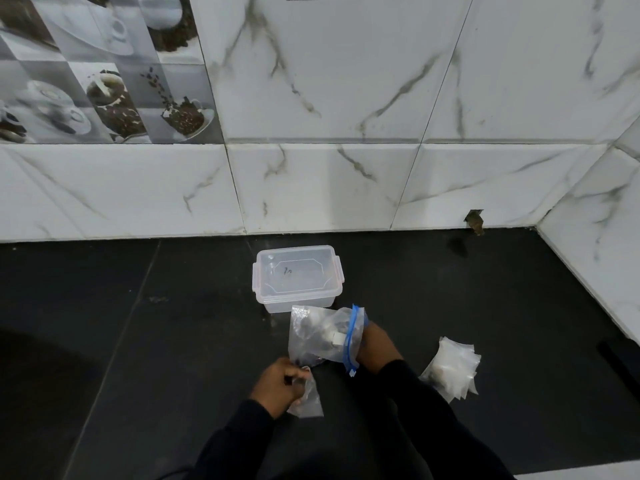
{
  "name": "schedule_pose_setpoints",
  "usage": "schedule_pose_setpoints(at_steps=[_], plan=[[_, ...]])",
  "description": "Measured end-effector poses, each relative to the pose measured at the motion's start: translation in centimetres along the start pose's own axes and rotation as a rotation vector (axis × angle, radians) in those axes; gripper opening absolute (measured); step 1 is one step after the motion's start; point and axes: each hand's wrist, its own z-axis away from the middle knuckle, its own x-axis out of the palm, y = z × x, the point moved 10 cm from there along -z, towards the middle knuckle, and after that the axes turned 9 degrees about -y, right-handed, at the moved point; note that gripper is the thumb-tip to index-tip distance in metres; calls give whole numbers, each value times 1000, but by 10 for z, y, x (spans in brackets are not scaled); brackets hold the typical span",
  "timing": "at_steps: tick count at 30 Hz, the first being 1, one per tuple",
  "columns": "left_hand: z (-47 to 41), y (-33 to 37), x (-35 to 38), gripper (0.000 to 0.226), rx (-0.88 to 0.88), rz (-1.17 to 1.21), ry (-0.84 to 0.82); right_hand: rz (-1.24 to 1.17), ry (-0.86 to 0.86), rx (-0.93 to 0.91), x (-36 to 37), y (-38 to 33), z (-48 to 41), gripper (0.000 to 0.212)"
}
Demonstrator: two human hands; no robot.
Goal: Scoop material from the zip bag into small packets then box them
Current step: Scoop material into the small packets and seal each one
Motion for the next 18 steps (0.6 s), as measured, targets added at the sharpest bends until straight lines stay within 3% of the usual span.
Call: schedule_pose_setpoints(at_steps=[5,11,15,18], plan=[[-17,-6,2,26,-14,-52,43,80,-106,52,13,-2,-13,62],[-10,-13,-37,37,23,93,141,-57,-53,-100,-3,7,-8,15],[-4,-5,-55,37,110,173,182,-126,-101,-145,-5,3,2,13],[-4,-2,-55,37,140,247,193,0,-108,-151,-2,-6,1,12]])
